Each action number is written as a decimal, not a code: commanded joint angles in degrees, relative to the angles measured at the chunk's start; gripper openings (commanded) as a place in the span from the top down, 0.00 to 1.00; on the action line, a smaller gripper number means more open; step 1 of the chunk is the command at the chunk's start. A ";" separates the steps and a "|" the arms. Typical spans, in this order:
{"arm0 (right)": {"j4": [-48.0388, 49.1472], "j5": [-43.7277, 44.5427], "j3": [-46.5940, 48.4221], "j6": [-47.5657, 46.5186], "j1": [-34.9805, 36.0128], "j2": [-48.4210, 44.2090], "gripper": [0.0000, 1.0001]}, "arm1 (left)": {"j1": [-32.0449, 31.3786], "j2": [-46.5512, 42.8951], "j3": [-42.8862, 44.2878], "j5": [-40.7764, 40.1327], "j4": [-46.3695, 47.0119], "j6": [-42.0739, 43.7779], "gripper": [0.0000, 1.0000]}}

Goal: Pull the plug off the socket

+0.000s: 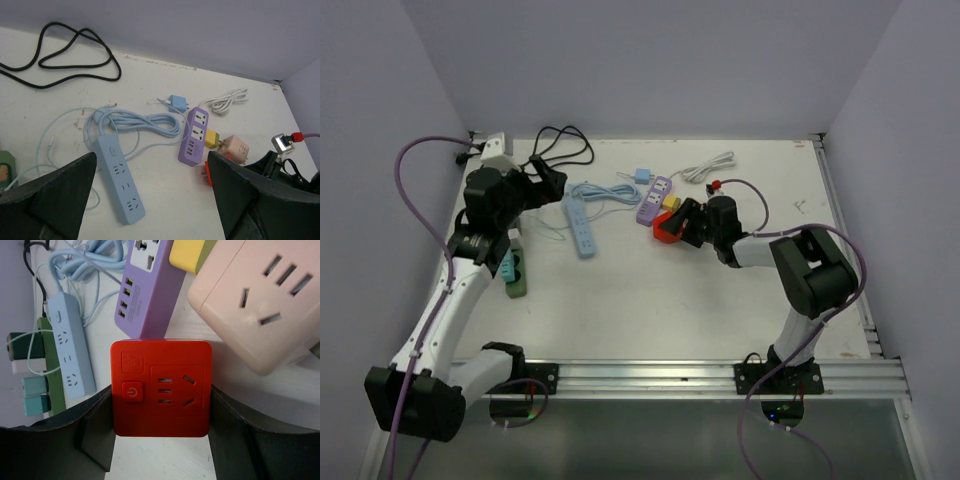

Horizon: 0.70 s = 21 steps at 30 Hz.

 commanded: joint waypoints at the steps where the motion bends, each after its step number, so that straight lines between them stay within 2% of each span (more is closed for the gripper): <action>1: 2.47 -3.44 3.07 2.35 -1.58 2.92 0.34 | 0.36 -7.90 -1.90 0.53 -3.47 5.62 0.04; 2: 1.95 -3.88 3.43 2.44 -1.93 3.88 0.32 | 0.01 -9.68 -5.48 0.10 -2.16 5.71 0.02; 3: 1.68 -4.06 3.86 2.44 -2.46 4.06 0.25 | -0.95 -11.35 -7.17 0.01 -1.53 6.23 0.02; 5: -1.03 -3.27 4.48 1.57 -2.64 3.54 0.22 | -1.40 -15.13 -10.60 0.01 -1.44 6.94 0.01; 10: -8.24 -0.99 6.59 -1.07 -2.81 2.22 0.09 | -2.01 -19.36 -15.09 -3.68 -0.83 9.40 0.01; 14: -12.91 0.77 6.86 -1.69 -3.07 0.47 0.07 | -2.36 -19.63 -16.33 -3.68 -1.17 10.28 0.01; 21: -14.05 1.30 4.49 -1.34 -4.65 -2.70 0.09 | -2.45 -20.33 -16.59 -3.33 -1.09 10.63 0.01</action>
